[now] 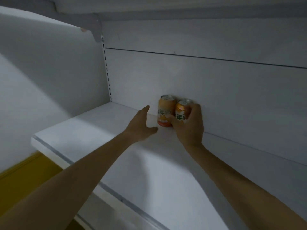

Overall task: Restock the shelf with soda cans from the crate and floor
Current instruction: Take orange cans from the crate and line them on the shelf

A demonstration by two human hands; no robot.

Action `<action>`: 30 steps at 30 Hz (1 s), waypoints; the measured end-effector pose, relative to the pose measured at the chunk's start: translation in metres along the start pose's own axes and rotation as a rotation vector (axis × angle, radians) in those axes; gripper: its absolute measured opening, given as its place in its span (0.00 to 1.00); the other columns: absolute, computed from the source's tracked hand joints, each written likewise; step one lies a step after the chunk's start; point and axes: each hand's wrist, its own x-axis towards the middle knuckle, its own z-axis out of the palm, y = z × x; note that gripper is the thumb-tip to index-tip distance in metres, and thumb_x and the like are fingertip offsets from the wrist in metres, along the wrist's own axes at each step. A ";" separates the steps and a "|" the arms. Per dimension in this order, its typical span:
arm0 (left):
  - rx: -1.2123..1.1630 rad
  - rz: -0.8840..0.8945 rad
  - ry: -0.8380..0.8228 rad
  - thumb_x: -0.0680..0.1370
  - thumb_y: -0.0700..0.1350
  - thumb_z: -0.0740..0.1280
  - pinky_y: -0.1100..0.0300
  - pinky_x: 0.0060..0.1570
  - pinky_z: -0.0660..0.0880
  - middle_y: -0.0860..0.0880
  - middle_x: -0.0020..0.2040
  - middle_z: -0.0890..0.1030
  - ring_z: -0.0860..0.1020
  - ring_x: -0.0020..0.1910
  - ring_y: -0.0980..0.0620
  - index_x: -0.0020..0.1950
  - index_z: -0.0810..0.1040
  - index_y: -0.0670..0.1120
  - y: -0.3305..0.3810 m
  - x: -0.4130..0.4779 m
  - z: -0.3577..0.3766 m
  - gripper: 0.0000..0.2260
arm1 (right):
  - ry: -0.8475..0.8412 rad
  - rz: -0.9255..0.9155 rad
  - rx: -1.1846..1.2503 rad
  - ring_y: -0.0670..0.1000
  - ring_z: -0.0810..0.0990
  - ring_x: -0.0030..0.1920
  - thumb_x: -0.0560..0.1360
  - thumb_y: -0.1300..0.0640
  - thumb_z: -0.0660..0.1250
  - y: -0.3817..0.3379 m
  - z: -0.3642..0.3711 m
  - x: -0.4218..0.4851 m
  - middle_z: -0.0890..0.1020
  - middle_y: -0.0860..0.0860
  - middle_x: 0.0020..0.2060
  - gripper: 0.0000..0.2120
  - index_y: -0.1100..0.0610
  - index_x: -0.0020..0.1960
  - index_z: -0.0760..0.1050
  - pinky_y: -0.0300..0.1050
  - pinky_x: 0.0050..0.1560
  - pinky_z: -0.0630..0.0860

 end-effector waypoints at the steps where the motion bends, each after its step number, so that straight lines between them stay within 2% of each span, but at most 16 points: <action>1: 0.041 0.003 0.027 0.74 0.46 0.72 0.55 0.73 0.59 0.48 0.78 0.57 0.59 0.75 0.49 0.78 0.50 0.46 -0.007 -0.006 -0.014 0.41 | -0.111 -0.031 0.022 0.55 0.77 0.53 0.65 0.47 0.78 -0.013 0.005 -0.005 0.77 0.53 0.53 0.29 0.58 0.58 0.69 0.55 0.50 0.77; 3: 0.108 0.013 0.095 0.73 0.46 0.72 0.54 0.72 0.61 0.45 0.76 0.61 0.62 0.74 0.46 0.78 0.53 0.45 -0.020 -0.026 -0.049 0.40 | -0.368 -0.098 0.004 0.51 0.75 0.58 0.67 0.46 0.76 -0.044 0.019 -0.013 0.75 0.52 0.58 0.32 0.56 0.64 0.68 0.52 0.55 0.76; 5: 0.194 0.018 0.166 0.73 0.46 0.73 0.52 0.69 0.64 0.43 0.74 0.65 0.65 0.71 0.43 0.77 0.57 0.43 -0.037 -0.051 -0.087 0.37 | -0.611 -0.140 -0.025 0.51 0.71 0.64 0.68 0.44 0.74 -0.078 0.034 -0.024 0.72 0.51 0.65 0.37 0.54 0.71 0.63 0.51 0.62 0.72; 8: 0.368 -0.041 0.300 0.75 0.49 0.70 0.50 0.65 0.66 0.45 0.73 0.66 0.66 0.70 0.45 0.76 0.60 0.46 -0.069 -0.109 -0.140 0.33 | -0.818 -0.296 -0.087 0.53 0.67 0.69 0.69 0.42 0.73 -0.130 0.062 -0.055 0.67 0.52 0.71 0.42 0.53 0.75 0.58 0.52 0.66 0.69; 12: 0.496 -0.198 0.392 0.75 0.52 0.69 0.49 0.62 0.69 0.49 0.73 0.66 0.65 0.70 0.47 0.76 0.60 0.49 -0.121 -0.210 -0.180 0.32 | -1.013 -0.494 -0.168 0.54 0.70 0.66 0.69 0.42 0.74 -0.200 0.105 -0.122 0.69 0.52 0.70 0.40 0.53 0.74 0.60 0.52 0.62 0.72; 16: 0.544 -0.407 0.306 0.74 0.53 0.70 0.52 0.60 0.70 0.49 0.72 0.66 0.66 0.70 0.48 0.75 0.59 0.51 -0.185 -0.316 -0.174 0.33 | -1.276 -0.594 -0.206 0.54 0.71 0.65 0.70 0.44 0.72 -0.231 0.143 -0.218 0.71 0.52 0.68 0.37 0.54 0.73 0.61 0.47 0.57 0.71; 21: 0.385 -0.741 -0.030 0.76 0.56 0.68 0.53 0.62 0.69 0.46 0.72 0.65 0.65 0.69 0.46 0.76 0.57 0.48 -0.279 -0.452 -0.106 0.33 | -1.691 -0.460 -0.309 0.55 0.73 0.62 0.69 0.43 0.73 -0.178 0.166 -0.370 0.73 0.52 0.66 0.37 0.54 0.71 0.63 0.45 0.54 0.73; 23: 0.298 -0.841 -0.137 0.77 0.56 0.66 0.54 0.61 0.70 0.45 0.72 0.65 0.66 0.69 0.45 0.77 0.56 0.48 -0.306 -0.497 -0.076 0.33 | -1.832 -0.371 -0.397 0.55 0.73 0.63 0.70 0.42 0.73 -0.141 0.167 -0.421 0.72 0.53 0.66 0.37 0.55 0.72 0.63 0.47 0.58 0.74; 25: 0.205 -0.922 -0.197 0.75 0.58 0.66 0.52 0.61 0.70 0.44 0.71 0.67 0.67 0.68 0.44 0.76 0.58 0.46 -0.329 -0.531 -0.048 0.34 | -1.907 -0.276 -0.434 0.56 0.73 0.63 0.70 0.43 0.72 -0.107 0.168 -0.461 0.72 0.55 0.66 0.37 0.56 0.72 0.62 0.50 0.59 0.74; 28: 0.045 -1.049 -0.244 0.71 0.63 0.65 0.51 0.63 0.69 0.42 0.70 0.69 0.69 0.67 0.43 0.75 0.62 0.44 -0.357 -0.568 -0.005 0.38 | -1.995 -0.084 -0.419 0.55 0.74 0.61 0.72 0.47 0.72 -0.060 0.171 -0.511 0.75 0.51 0.61 0.29 0.56 0.68 0.67 0.42 0.54 0.71; 30: -0.078 -1.134 -0.233 0.68 0.65 0.64 0.57 0.61 0.67 0.42 0.70 0.69 0.70 0.67 0.42 0.74 0.63 0.43 -0.374 -0.586 0.029 0.41 | -2.008 0.022 -0.443 0.53 0.77 0.57 0.67 0.41 0.71 -0.022 0.176 -0.546 0.78 0.50 0.55 0.28 0.55 0.61 0.72 0.44 0.54 0.73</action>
